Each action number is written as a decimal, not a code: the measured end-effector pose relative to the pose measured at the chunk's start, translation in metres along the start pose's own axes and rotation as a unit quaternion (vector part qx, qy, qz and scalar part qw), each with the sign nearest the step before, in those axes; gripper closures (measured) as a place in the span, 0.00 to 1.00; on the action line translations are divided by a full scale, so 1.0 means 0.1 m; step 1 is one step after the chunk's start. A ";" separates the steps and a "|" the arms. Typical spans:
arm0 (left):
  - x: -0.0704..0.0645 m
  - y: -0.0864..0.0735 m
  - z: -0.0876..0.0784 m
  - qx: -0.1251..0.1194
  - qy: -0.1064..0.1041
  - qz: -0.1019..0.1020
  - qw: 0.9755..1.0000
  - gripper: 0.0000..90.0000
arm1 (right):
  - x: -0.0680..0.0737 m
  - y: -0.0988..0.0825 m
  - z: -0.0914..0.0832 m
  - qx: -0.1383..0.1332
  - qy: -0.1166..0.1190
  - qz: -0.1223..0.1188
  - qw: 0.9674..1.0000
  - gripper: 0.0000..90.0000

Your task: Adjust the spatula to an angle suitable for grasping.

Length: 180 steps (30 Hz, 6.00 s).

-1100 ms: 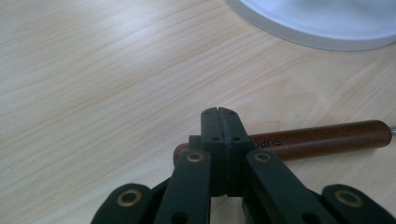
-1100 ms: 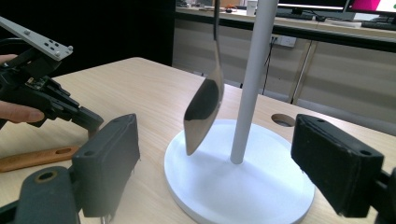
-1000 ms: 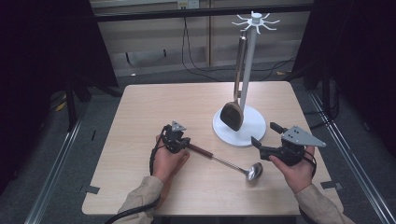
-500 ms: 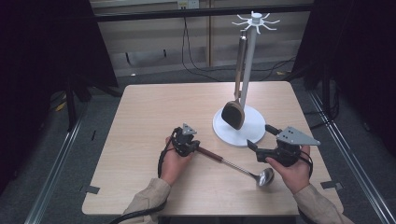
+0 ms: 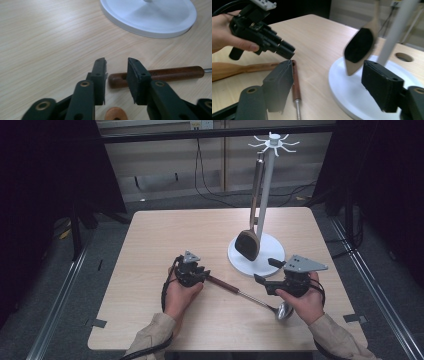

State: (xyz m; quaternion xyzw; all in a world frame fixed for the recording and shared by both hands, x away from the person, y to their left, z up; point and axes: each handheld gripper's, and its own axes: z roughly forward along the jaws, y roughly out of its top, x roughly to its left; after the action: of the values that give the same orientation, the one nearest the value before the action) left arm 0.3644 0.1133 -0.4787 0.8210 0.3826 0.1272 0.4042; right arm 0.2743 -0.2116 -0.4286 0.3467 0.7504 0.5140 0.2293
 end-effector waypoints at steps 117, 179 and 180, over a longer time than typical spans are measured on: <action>0.39 -0.43 -0.44 0.007 0.083 -0.040 0.996 0.15 | 0.15 0.16 0.51 0.139 0.060 0.014 0.988 0.97; 0.38 -0.40 -0.41 0.007 0.080 -0.033 0.996 0.15 | -0.01 0.91 -0.28 -0.155 -0.092 0.045 0.983 0.97; 0.38 -0.40 -0.40 0.007 0.078 -0.034 0.996 0.15 | 0.00 0.93 -0.28 -0.160 -0.093 0.052 0.981 0.97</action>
State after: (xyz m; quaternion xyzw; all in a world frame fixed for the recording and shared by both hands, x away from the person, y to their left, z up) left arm 0.3481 0.1791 -0.4869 0.7978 0.4414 0.1750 0.3716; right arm 0.2812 -0.2076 -0.3318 0.3899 0.6153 0.6040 0.3234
